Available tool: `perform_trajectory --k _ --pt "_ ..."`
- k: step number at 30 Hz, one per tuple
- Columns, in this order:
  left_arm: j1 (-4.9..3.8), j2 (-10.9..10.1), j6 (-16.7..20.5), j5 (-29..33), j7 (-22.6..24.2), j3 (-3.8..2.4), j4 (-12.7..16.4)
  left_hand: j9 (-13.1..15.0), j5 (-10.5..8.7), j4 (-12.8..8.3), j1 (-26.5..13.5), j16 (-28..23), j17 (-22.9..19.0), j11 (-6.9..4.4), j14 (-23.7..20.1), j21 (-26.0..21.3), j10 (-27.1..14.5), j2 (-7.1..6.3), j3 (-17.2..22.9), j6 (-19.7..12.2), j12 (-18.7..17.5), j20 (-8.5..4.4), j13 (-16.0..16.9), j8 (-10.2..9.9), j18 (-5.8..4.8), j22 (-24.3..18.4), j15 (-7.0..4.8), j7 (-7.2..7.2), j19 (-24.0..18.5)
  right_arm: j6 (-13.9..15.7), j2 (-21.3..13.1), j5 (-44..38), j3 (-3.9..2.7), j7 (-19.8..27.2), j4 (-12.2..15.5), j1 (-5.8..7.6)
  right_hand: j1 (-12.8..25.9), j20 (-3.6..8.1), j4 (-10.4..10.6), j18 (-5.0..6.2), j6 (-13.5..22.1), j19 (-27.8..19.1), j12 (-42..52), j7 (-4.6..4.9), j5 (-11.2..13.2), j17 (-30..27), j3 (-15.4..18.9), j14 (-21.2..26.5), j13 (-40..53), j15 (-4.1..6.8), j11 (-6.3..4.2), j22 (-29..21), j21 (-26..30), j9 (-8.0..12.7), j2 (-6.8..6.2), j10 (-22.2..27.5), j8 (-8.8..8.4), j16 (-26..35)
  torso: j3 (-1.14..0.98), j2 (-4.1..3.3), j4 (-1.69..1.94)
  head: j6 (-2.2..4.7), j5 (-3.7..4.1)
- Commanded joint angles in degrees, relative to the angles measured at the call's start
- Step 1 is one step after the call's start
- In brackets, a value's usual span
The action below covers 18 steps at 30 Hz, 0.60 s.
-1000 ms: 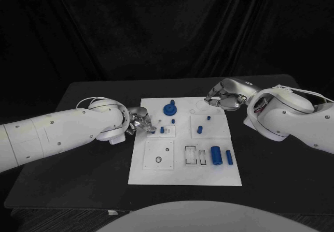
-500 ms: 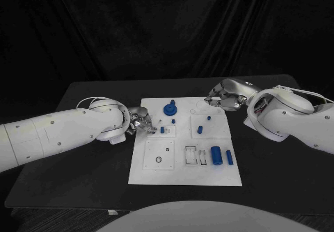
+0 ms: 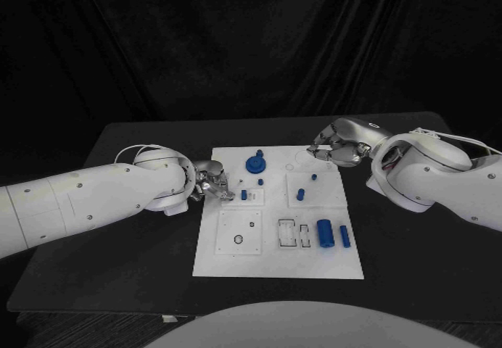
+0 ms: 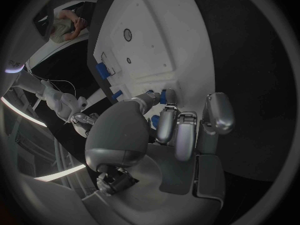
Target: Assemble the parts on the task board
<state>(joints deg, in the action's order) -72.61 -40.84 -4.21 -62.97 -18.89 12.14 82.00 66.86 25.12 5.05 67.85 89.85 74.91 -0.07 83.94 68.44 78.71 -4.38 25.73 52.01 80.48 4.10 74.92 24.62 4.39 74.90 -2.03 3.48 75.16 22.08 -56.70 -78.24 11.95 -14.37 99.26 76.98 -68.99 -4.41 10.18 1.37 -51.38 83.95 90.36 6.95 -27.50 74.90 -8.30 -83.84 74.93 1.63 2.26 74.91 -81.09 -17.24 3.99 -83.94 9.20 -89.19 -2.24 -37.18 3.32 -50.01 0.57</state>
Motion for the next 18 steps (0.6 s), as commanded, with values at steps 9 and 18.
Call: perform_trajectory --k 9,18 --pt "0.17 0.0 -2.3 -1.1 0.6 0.06 0.0 -1.8 -13.93 0.7 -3.1 0.2 15.1 0.18 6.1 -0.1 -0.1 0.26 -0.7 0.7 -0.1 0.14 6.6 -1.6 0.69 8.3 -0.07 -0.33 -0.1 -0.3 0.0 -0.1 -0.05 -0.5 0.0 -0.16 -0.5 -0.20 -0.2 0.92 -0.5 1.6 -0.4 -0.01 -0.3 11.6 -0.4 -5.4 15.1 -0.05 0.08 12.0 0.2 0.1 -0.28 -6.1 -0.37 0.2 0.00 0.01 0.03 0.01 -0.04" --pt "0.17 0.1 -2.9 -1.1 0.2 0.07 -0.1 -6.5 -22.05 7.7 -8.6 0.2 15.1 1.34 6.1 -0.5 -0.4 0.96 -10.3 -0.4 0.0 0.96 6.6 -5.4 0.68 8.2 0.84 1.34 -0.3 -0.6 0.0 -0.1 -0.05 -0.6 0.0 -0.26 -0.8 -0.18 -0.6 0.91 -0.5 1.6 -0.4 -0.06 -0.8 11.6 -0.7 -5.4 15.1 -0.02 0.03 12.0 0.2 0.1 -0.34 -6.1 -0.40 0.2 -0.01 -0.06 -0.01 0.01 -0.09"
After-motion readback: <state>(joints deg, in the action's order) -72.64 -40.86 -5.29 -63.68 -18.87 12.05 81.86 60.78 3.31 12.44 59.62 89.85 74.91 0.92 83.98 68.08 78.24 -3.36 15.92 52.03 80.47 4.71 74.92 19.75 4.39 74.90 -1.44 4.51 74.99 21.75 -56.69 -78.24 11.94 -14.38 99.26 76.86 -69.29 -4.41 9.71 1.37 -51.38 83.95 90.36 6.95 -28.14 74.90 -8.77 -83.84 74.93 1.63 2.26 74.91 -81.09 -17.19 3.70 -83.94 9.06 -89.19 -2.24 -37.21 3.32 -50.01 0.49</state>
